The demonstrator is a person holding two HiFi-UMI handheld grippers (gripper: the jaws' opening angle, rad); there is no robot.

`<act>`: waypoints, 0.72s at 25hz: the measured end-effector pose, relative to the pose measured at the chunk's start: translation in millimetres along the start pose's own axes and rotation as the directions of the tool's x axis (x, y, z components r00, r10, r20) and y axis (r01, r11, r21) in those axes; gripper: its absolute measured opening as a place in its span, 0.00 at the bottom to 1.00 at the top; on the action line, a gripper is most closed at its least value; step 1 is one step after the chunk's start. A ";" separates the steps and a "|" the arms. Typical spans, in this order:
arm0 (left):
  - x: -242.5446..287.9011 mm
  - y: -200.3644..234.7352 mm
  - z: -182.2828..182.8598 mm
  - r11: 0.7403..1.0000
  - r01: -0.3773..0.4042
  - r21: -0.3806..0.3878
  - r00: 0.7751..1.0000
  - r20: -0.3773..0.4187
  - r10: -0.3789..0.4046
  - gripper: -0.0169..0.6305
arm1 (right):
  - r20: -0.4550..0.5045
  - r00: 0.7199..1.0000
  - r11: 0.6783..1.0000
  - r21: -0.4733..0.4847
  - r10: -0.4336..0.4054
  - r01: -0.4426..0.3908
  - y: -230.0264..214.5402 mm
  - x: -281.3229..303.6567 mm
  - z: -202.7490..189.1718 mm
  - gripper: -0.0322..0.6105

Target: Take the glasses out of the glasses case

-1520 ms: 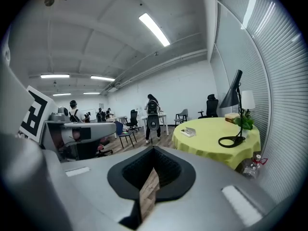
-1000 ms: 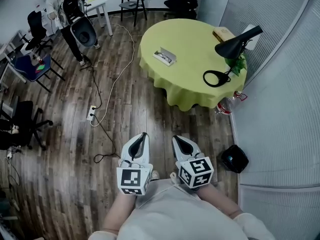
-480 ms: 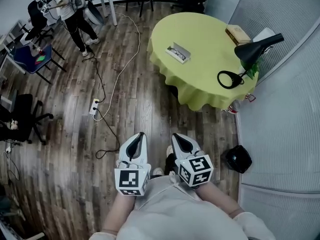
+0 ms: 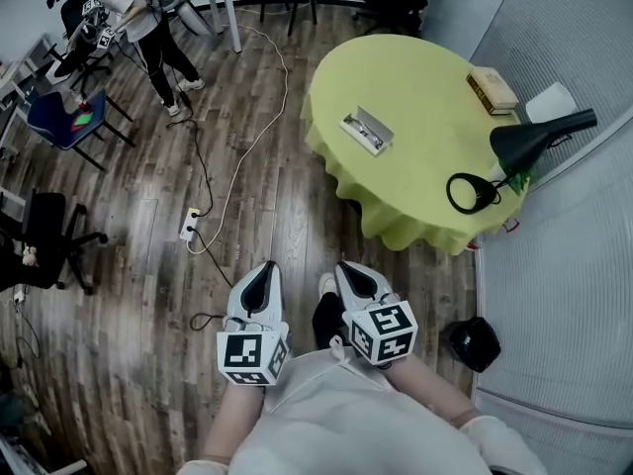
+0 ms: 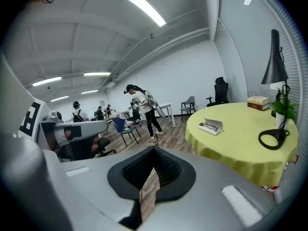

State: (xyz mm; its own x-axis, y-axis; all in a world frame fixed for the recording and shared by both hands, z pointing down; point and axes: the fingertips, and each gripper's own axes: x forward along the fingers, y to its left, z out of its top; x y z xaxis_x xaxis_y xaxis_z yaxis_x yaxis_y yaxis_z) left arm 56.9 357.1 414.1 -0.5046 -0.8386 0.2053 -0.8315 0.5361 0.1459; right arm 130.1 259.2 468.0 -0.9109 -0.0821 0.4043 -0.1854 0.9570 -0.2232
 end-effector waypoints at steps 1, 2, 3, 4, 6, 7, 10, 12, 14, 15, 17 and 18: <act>16.7 4.4 4.9 1.000 -0.002 -0.009 1.000 -0.001 0.002 0.04 | -0.002 1.000 1.000 -0.004 0.002 -0.002 -8.9 11.2 9.0 0.05; 34.3 8.5 10.0 1.000 -0.005 -0.017 1.000 -0.004 0.005 0.04 | -0.004 1.000 1.000 -0.007 0.002 -0.002 -19.2 22.3 18.2 0.05; 52.9 12.4 15.0 1.000 -0.011 -0.021 1.000 -0.007 0.011 0.04 | -0.007 1.000 1.000 -0.007 0.001 -0.001 -30.9 34.1 27.9 0.05; 72.6 16.0 19.9 1.000 -0.018 -0.021 1.000 -0.012 0.018 0.04 | -0.009 1.000 1.000 -0.007 0.000 0.000 -43.9 46.5 37.8 0.05; 114.1 21.2 28.9 0.999 -0.028 -0.015 0.999 -0.025 0.027 0.04 | -0.010 1.000 1.000 -0.003 -0.005 0.005 -73.1 71.5 59.1 0.05; 135.1 22.9 33.0 0.999 -0.029 -0.016 0.999 -0.032 0.028 0.04 | -0.009 1.000 1.000 -0.001 -0.011 0.011 -88.7 83.3 69.9 0.05; 194.9 25.6 46.6 1.000 -0.021 -0.016 0.999 -0.046 0.020 0.04 | 0.001 0.999 0.999 0.013 -0.035 0.035 -135.7 115.0 100.1 0.05; 227.5 24.8 56.8 1.000 -0.010 0.002 0.999 -0.048 0.010 0.04 | 0.008 0.999 0.999 0.019 -0.046 0.046 -162.7 131.2 117.8 0.05; 253.6 22.1 62.4 1.000 0.001 0.019 0.999 -0.054 0.000 0.04 | 0.008 0.998 0.998 0.015 -0.063 0.062 -188.4 142.2 129.9 0.05; 265.2 20.9 62.5 1.000 0.005 0.021 0.998 -0.062 -0.004 0.04 | 0.004 0.997 0.997 0.014 -0.076 0.076 -201.5 146.6 133.4 0.05; 287.4 20.2 57.9 1.000 0.016 0.014 0.996 -0.083 -0.015 0.04 | -0.004 0.994 0.994 0.025 -0.108 0.108 -226.4 154.8 136.2 0.05; 298.4 20.5 54.3 1.000 0.023 0.011 0.995 -0.095 -0.022 0.04 | -0.008 0.993 0.992 0.035 -0.122 0.122 -237.2 158.6 135.5 0.05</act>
State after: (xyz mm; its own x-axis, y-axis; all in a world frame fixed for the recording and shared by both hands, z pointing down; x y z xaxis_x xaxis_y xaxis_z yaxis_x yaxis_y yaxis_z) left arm -123.3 112.6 425.8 -0.4620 -0.8372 0.2928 -0.8455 0.5154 0.1397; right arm -20.4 -18.5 464.9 -0.8786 -0.1957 0.4356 -0.3077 0.9295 -0.2031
